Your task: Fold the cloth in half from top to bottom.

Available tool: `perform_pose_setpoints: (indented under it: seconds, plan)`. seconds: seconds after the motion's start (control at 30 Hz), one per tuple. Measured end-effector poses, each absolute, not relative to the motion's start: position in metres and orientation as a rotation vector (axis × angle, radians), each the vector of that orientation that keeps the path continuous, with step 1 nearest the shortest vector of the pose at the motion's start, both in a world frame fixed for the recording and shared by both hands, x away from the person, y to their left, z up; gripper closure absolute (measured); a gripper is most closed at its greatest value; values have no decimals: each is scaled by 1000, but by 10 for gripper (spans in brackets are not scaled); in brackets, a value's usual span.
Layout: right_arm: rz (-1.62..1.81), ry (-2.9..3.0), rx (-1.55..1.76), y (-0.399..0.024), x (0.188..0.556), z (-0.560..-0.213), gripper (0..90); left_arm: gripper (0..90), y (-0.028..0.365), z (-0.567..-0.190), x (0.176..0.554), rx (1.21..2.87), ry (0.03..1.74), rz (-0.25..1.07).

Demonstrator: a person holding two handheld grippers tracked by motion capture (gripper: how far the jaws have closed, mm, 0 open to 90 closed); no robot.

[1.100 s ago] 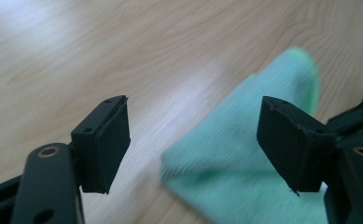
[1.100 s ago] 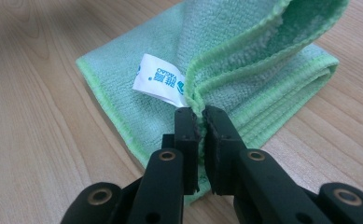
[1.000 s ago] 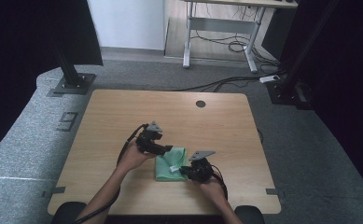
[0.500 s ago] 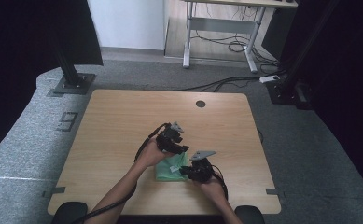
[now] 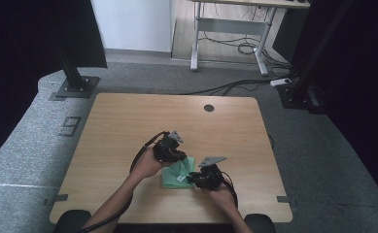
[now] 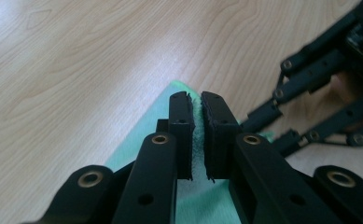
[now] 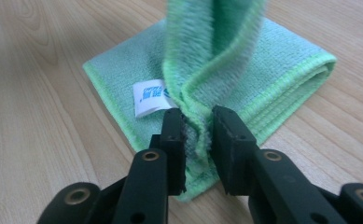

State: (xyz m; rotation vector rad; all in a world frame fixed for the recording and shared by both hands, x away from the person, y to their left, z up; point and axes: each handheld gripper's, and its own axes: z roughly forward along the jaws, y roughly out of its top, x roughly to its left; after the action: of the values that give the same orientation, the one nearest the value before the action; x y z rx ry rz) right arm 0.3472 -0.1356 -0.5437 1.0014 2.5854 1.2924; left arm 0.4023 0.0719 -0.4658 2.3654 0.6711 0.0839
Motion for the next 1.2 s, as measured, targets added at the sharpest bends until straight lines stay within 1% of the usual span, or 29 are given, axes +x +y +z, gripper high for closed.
perform_pose_setpoints:
  seconds: [0.33,0.7,0.77,0.87,1.0,1.13,1.2]
  plan:
    - [1267,2566,1003,-142,341,-536,617,823,102,-473,373,2338,697,82]
    - [1235,2579,993,-151,330,-533,524,772,121,-502,344,2338,721,42]
    - [1231,2581,997,-153,329,-533,506,719,124,-506,340,2329,732,44]
    - [1239,2575,1008,-159,327,-531,488,574,131,-505,337,2298,738,74]
    - [1254,2543,1021,-168,328,-523,462,402,141,-490,338,2256,735,127]
    - [1256,2513,1051,-168,338,-514,400,274,145,-479,346,2214,798,175]
    - [1245,2501,1054,-163,344,-512,370,236,144,-480,355,2186,844,199]
